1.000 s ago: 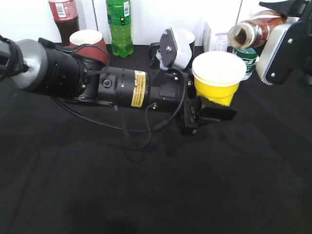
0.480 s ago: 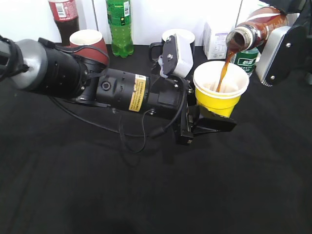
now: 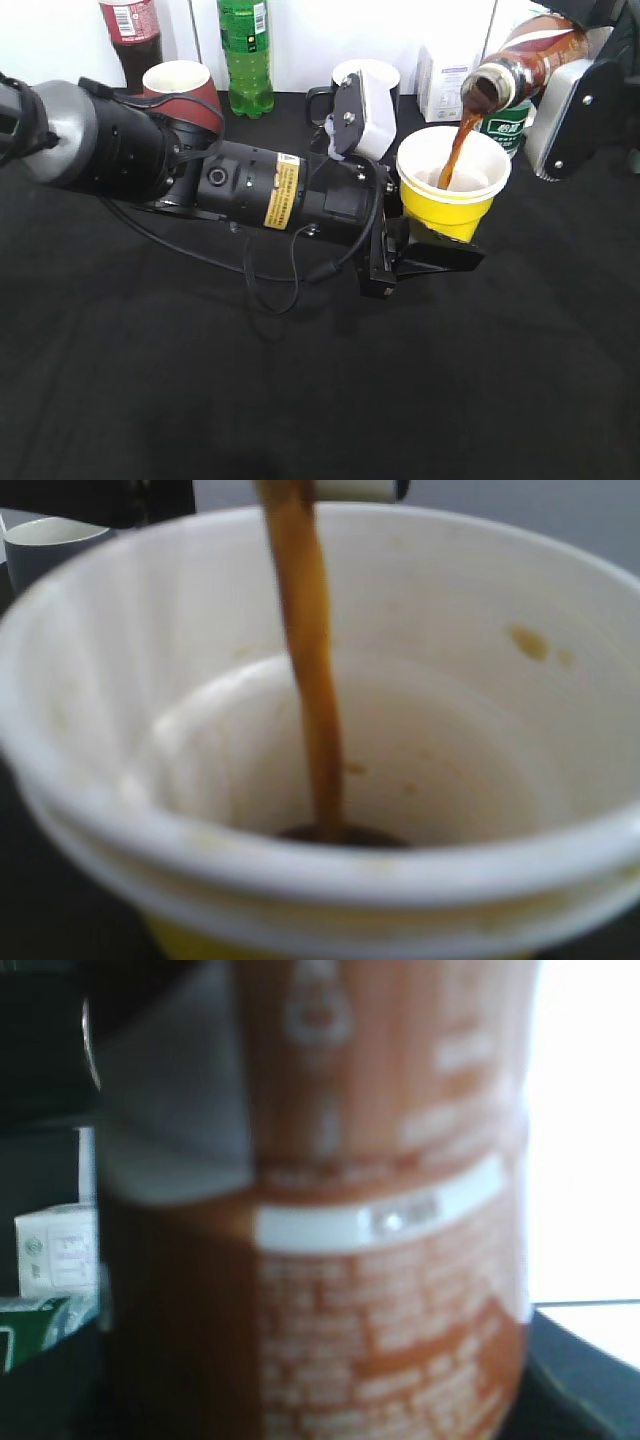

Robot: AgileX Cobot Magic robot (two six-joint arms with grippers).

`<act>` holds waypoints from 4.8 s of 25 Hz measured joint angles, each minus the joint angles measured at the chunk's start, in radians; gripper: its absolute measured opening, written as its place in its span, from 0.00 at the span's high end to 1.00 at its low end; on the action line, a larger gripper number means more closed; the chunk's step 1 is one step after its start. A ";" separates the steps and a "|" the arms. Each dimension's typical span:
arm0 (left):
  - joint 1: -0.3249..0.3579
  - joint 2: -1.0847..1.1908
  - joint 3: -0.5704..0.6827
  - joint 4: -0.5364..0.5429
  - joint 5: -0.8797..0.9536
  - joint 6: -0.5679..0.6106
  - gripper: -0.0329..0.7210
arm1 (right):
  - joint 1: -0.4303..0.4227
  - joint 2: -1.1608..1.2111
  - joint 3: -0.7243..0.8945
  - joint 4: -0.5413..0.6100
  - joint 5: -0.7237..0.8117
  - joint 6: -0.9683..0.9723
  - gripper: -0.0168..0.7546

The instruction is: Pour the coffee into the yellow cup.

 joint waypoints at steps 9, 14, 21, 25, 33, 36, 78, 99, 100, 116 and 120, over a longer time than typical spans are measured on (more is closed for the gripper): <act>0.000 0.000 0.000 0.002 0.001 0.000 0.37 | 0.000 0.000 0.000 0.019 -0.068 -0.023 0.29; 0.000 0.000 0.000 0.002 0.001 0.000 0.37 | 0.000 0.000 0.000 0.021 -0.072 -0.061 0.29; 0.000 0.000 0.000 0.002 0.004 0.000 0.37 | 0.000 0.000 0.000 0.023 -0.075 -0.064 0.29; 0.000 0.000 0.000 0.004 0.006 0.000 0.37 | 0.000 0.000 0.000 0.025 -0.072 -0.055 0.29; 0.000 0.002 0.000 -0.006 0.028 0.000 0.37 | 0.000 0.013 -0.001 -0.090 0.010 0.594 0.29; 0.000 0.002 0.000 -0.008 0.059 0.000 0.37 | 0.000 0.017 -0.001 -0.092 0.011 0.982 0.29; 0.531 0.132 0.251 -0.535 -0.054 0.427 0.19 | 0.000 0.018 -0.001 -0.087 0.158 1.481 0.29; 0.544 -0.490 0.652 -0.460 0.038 0.370 0.18 | 0.000 0.462 -0.003 0.416 -0.086 1.193 0.29; 0.544 -0.490 0.654 -0.459 0.041 0.370 0.18 | 0.000 0.463 -0.003 0.416 -0.089 1.192 0.29; 0.320 -0.525 0.593 -0.443 0.802 0.131 0.18 | 0.000 0.044 0.161 0.407 0.420 1.241 0.19; 0.150 -0.531 0.392 -0.788 1.396 0.131 0.21 | 0.000 -0.099 -0.006 0.414 0.967 1.241 0.21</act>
